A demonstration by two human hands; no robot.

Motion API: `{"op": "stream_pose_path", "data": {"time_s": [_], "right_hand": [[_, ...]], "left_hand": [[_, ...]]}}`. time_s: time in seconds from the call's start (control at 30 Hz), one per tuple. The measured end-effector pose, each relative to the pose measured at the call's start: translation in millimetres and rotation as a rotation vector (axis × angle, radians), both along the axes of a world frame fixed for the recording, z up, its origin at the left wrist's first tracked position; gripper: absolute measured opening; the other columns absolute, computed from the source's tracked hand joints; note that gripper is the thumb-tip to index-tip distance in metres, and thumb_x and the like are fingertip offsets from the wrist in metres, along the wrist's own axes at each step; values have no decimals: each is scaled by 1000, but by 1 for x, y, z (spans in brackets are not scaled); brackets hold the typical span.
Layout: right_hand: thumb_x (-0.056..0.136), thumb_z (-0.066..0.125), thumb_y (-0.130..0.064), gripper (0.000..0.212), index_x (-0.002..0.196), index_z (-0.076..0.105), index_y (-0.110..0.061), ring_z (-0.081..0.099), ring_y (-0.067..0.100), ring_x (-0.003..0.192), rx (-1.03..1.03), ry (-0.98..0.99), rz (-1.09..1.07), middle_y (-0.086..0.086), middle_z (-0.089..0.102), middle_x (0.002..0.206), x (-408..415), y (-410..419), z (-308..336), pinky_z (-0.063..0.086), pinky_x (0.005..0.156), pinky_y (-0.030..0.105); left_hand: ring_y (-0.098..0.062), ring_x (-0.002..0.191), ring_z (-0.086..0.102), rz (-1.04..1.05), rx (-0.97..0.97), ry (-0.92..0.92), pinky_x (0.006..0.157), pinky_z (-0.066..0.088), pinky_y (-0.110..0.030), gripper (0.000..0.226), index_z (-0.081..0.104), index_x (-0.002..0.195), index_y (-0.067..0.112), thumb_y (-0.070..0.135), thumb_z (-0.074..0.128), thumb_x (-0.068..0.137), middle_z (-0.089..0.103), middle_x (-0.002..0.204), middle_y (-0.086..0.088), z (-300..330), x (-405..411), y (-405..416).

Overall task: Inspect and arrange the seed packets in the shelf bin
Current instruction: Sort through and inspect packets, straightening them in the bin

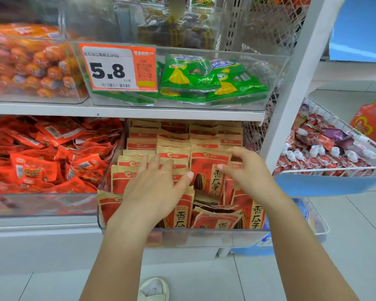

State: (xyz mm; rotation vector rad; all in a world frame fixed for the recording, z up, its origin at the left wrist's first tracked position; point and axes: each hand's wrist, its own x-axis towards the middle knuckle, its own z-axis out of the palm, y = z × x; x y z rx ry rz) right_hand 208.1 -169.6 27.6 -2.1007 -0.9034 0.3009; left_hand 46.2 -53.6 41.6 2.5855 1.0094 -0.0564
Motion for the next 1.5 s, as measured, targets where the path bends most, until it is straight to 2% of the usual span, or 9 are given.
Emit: {"op": "stream_pose_path", "data": {"time_s": [0.1,0.23,0.5,0.63,0.73,0.83,1.03,1.3,1.5], "right_hand": [[86,74,-26,12,91,64,-30,60,16,85,-171,-147,-88,-5,63,110,1,2,-4,49,79,31],[87,73,-21,12,87,64,-30,57,17,92,-195,-208,-81,-2,59,102,0,6,-6,39,77,25],[94,62,-19,19,113,67,-22,55,13,86,-148,-197,-83,1,62,106,-1,8,-2,39,67,21],[94,63,-27,44,137,52,-30,61,14,98,-173,-159,-54,0,59,127,-7,3,8,47,81,25],[93,64,-30,27,119,64,-32,61,11,101,-111,-182,-28,-3,62,118,-16,-10,29,54,86,36],[88,71,-33,12,100,74,-34,55,6,113,-229,-158,82,-14,64,118,-29,-30,41,45,98,29],[85,72,-40,27,112,71,-40,51,6,120,-547,-234,243,-20,62,125,-43,-35,35,45,99,30],[98,49,-29,26,114,69,-34,54,20,114,-519,-428,143,-6,70,113,-46,-21,28,41,99,36],[99,51,-32,20,108,69,-29,60,23,101,-412,-505,24,-2,69,105,-40,-14,28,40,79,30]], "left_hand": [[-20,151,-12,-1,7,-4,119,14,-48,73,17,155,29,70,19,94,0,165,3,1,0,-1],[-20,151,-12,-6,10,-5,120,14,-47,72,18,155,29,69,19,94,0,165,3,1,0,-1],[-19,151,-11,-6,17,3,119,15,-46,71,19,154,30,68,18,95,2,165,3,2,2,-2],[-20,152,-6,-15,18,9,120,15,-45,70,20,154,29,66,18,95,5,165,2,2,3,-2],[-20,151,6,-24,35,10,118,20,-45,70,27,153,27,67,19,95,17,163,1,2,3,1],[-20,151,10,-30,61,22,118,21,-44,71,32,151,25,66,18,96,25,161,3,2,2,-1],[-22,150,15,22,124,-105,116,26,-43,68,32,150,28,66,22,95,12,164,1,0,1,-6],[-13,109,59,-8,133,-221,75,47,-30,51,57,130,29,59,32,98,61,128,9,-1,5,-8],[-8,108,58,-47,5,-353,87,50,-32,49,57,128,35,63,33,95,63,123,15,2,1,-12]]}}
